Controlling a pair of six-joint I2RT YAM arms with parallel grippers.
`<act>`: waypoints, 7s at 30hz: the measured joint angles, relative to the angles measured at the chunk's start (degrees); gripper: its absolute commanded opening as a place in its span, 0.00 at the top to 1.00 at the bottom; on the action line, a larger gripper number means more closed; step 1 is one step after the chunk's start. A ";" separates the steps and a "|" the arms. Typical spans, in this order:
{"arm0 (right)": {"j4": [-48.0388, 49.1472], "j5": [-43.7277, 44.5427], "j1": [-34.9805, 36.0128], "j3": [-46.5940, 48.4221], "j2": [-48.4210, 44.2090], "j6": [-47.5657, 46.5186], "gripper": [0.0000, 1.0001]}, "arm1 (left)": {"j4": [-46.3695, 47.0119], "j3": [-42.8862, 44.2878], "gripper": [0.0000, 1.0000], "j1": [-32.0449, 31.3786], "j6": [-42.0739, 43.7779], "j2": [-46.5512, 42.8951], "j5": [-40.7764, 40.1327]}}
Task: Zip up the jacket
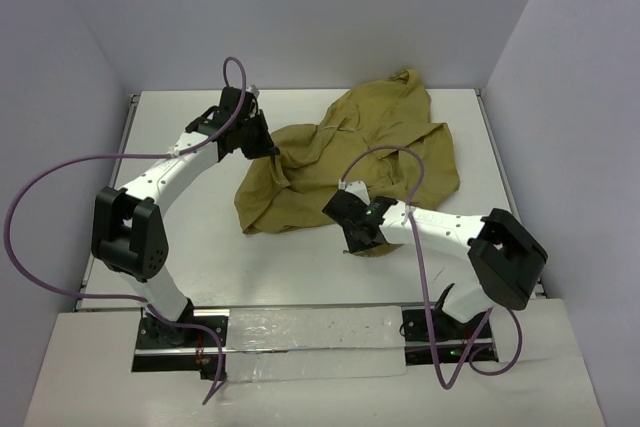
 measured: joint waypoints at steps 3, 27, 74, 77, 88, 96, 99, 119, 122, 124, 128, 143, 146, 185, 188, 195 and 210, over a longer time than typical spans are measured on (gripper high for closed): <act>0.34 -0.29 0.00 -1.31 1.51 0.14 0.64 | 0.00 0.00 1.00 -0.03 0.00 0.00 0.03; 10.43 -19.45 -15.97 14.23 -14.58 -1.37 1.00 | -0.13 -0.42 1.00 -0.07 0.29 -0.11 -1.83; 34.41 -44.94 -41.64 -6.98 -10.51 8.72 1.00 | -3.28 11.26 0.01 -11.94 5.04 5.26 -1.29; 33.77 -44.93 -41.64 -6.92 -10.51 8.21 1.00 | -3.32 4.91 0.08 -11.20 4.19 0.10 -3.27; 23.61 -38.80 -37.73 -2.67 -11.95 1.60 1.00 | -3.45 -17.02 0.01 -5.23 -3.81 -12.56 -9.26; 13.87 -30.95 -36.64 -2.36 -11.14 -0.50 0.31 | -1.66 -25.03 0.22 -5.30 -7.20 -10.41 -10.92; 9.48 -26.58 -35.12 -0.41 -9.90 -1.38 0.25 | 0.00 -23.28 0.65 -5.23 -7.22 -6.23 -12.11; 1.32 -18.73 -15.28 45.77 17.13 -8.15 0.22 | -0.66 -21.97 1.00 -3.35 -4.46 -12.02 -12.73; 0.24 -20.29 -15.18 50.72 22.34 -8.32 0.22 | -1.28 -22.68 1.00 -3.33 -4.17 -14.12 -12.13; -0.45 -21.04 -14.93 54.19 25.60 -8.62 0.22 | -1.83 -23.01 1.00 -3.31 -4.04 -15.09 -11.85; -1.30 -22.01 -13.44 58.03 30.23 -9.28 0.23 | -2.30 -23.71 1.00 -3.31 -4.00 -16.34 -11.36; -4.47 -18.65 -8.24 62.46 39.69 -9.84 0.53 | -2.78 -24.55 1.00 -3.31 -3.82 -17.70 -10.22; -4.30 -16.69 -8.33 61.03 39.77 -9.84 0.61 | -2.75 -24.94 1.00 -3.31 -3.78 -18.20 -10.22; 12.51 -19.65 -20.15 16.70 8.70 2.80 0.40 | -1.03 -25.79 1.00 -2.98 2.06 -14.36 -7.42; 12.62 -19.54 -17.64 17.20 8.59 2.83 0.34 | -1.03 -25.79 1.00 -2.97 2.13 -14.36 -7.37; 12.44 -19.25 -12.18 23.75 17.46 1.26 0.38 | -1.07 -25.79 1.00 -2.98 2.15 -14.36 -7.19; 13.59 -19.01 -12.65 20.75 17.68 -0.57 1.00 | -1.29 -24.92 1.00 -2.93 2.67 -14.10 -7.28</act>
